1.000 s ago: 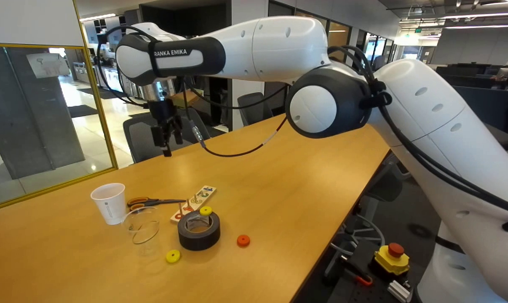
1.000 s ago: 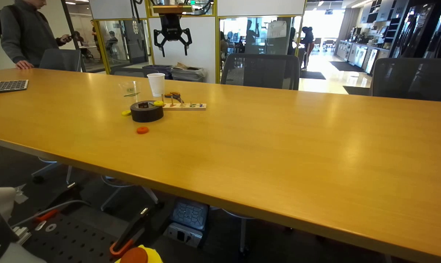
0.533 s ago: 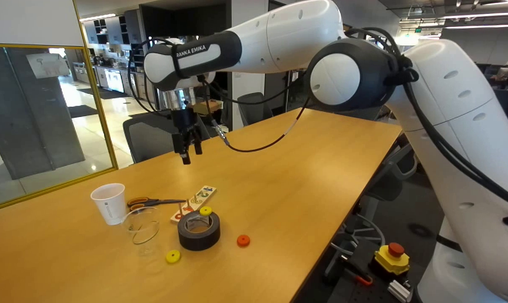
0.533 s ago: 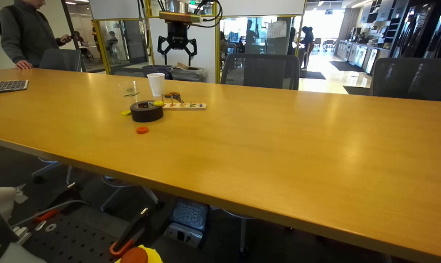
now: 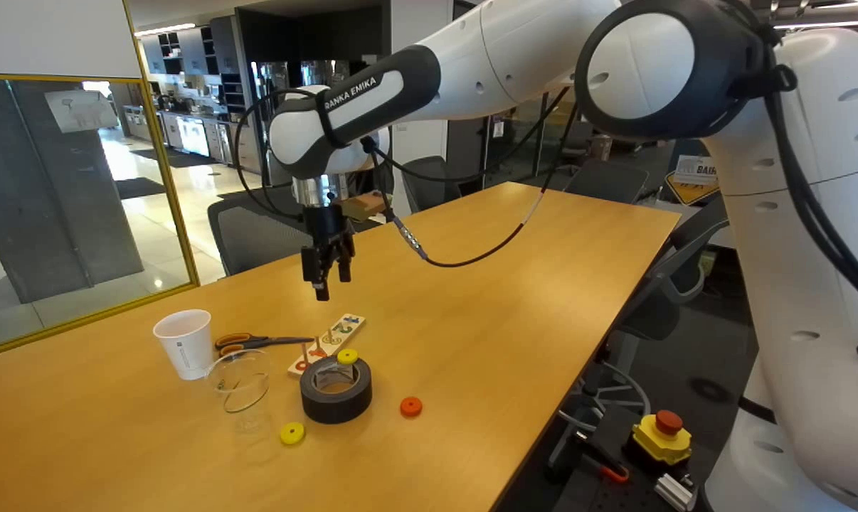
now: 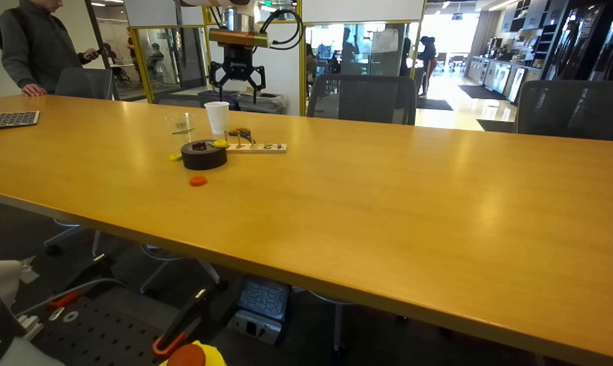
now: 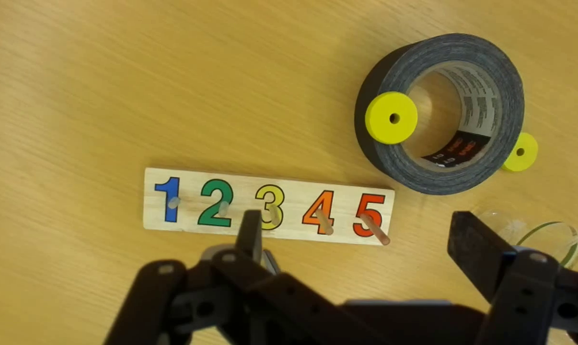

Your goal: Put three round orange blocks in the white cup, then put the two round yellow blocks in the clear cup and put the last round orange block in the white cup

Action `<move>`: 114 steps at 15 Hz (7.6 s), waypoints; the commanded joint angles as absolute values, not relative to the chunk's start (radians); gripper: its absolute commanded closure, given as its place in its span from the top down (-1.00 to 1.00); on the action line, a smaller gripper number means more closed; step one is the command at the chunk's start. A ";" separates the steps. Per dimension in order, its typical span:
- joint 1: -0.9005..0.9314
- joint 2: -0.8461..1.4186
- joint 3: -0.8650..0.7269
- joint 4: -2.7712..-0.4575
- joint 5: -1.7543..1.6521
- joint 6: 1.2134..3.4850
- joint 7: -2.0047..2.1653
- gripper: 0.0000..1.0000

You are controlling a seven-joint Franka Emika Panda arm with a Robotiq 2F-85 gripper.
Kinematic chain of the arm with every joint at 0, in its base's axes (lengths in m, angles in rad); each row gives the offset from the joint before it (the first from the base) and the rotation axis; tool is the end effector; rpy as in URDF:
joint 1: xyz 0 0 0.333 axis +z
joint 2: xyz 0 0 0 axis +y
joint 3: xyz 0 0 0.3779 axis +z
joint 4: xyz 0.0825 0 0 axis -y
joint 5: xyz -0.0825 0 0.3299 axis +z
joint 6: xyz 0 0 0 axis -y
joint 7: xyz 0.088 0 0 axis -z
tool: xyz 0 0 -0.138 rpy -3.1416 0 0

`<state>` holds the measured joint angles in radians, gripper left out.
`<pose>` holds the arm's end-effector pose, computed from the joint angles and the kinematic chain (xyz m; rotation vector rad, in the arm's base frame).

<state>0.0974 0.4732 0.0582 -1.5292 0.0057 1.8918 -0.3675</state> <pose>0.6450 0.0952 0.4223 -2.9913 -0.7895 0.1639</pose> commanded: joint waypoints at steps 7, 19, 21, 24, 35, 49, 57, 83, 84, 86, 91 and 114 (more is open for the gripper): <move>0.097 0.195 0.085 -2.098 -0.028 2.306 -0.239 1.00; 0.103 0.180 0.116 -2.217 -0.028 2.541 -0.186 1.00; 0.104 0.215 0.112 -2.198 -0.038 2.550 -0.169 1.00; 0.104 0.264 0.110 -2.171 -0.040 2.543 -0.156 1.00; 0.114 0.343 0.096 -2.066 -0.102 2.541 -0.128 1.00; 0.087 0.358 0.124 -2.015 -0.056 2.386 -0.209 1.00; 0.086 0.378 0.128 -2.005 -0.043 2.398 -0.224 0.46; 0.144 0.300 0.206 -1.913 -0.036 2.395 -0.217 -0.66; 0.154 0.298 0.210 -1.908 -0.040 2.396 -0.212 -0.66; 0.177 0.301 0.219 -1.898 -0.046 2.401 -0.208 -0.66; 0.216 0.327 0.239 -1.852 -0.041 2.393 -0.219 -0.66; 0.228 0.345 0.208 -1.820 -0.082 2.330 -0.193 1.00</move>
